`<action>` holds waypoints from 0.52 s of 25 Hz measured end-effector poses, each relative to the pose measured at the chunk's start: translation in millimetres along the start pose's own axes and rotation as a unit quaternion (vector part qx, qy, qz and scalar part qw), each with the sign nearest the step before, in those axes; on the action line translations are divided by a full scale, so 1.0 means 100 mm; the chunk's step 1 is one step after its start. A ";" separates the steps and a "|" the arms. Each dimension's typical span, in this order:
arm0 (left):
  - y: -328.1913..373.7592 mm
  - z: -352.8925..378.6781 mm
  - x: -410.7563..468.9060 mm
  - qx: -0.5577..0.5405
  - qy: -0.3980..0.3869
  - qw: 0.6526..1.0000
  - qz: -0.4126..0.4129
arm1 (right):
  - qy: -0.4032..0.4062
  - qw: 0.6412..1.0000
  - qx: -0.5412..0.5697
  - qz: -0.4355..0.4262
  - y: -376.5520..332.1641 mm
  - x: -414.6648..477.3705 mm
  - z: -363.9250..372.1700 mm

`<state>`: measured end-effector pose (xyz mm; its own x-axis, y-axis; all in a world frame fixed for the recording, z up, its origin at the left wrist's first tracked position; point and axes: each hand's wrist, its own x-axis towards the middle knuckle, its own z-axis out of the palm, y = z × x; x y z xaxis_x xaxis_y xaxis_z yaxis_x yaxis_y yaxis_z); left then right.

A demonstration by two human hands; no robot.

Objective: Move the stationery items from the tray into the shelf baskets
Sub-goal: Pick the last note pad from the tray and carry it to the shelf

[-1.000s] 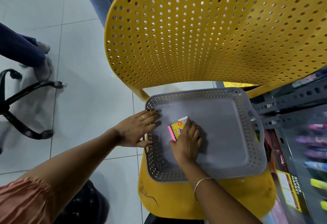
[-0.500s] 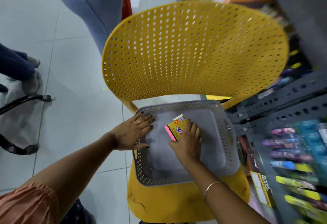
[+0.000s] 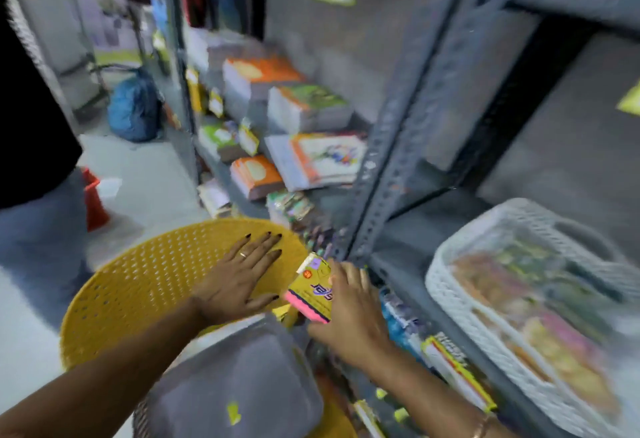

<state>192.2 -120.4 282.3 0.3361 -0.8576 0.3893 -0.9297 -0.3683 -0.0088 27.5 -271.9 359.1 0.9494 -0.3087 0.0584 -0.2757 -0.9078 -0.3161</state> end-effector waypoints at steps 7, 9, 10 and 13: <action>1.36 -0.43 1.51 -0.143 0.145 0.979 0.025 | 0.112 0.987 -0.053 0.102 0.53 -0.76 -1.59; 1.92 -0.52 1.72 -0.161 0.197 0.966 0.043 | 0.131 0.976 -0.059 0.162 0.85 -1.11 -1.85; 2.24 -0.56 1.78 -0.173 0.216 0.959 0.065 | 0.141 0.969 -0.058 0.194 1.02 -1.34 -1.96; 3.15 -0.63 1.87 -0.209 0.212 0.948 0.109 | 0.148 0.947 -0.069 0.277 1.55 -2.00 -2.13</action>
<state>-47.0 -373.8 410.4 0.1196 -0.6427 0.7567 -0.9786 0.0524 0.1991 -237.1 -411.4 499.7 0.5760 -0.7953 0.1890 -0.7549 -0.6063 -0.2502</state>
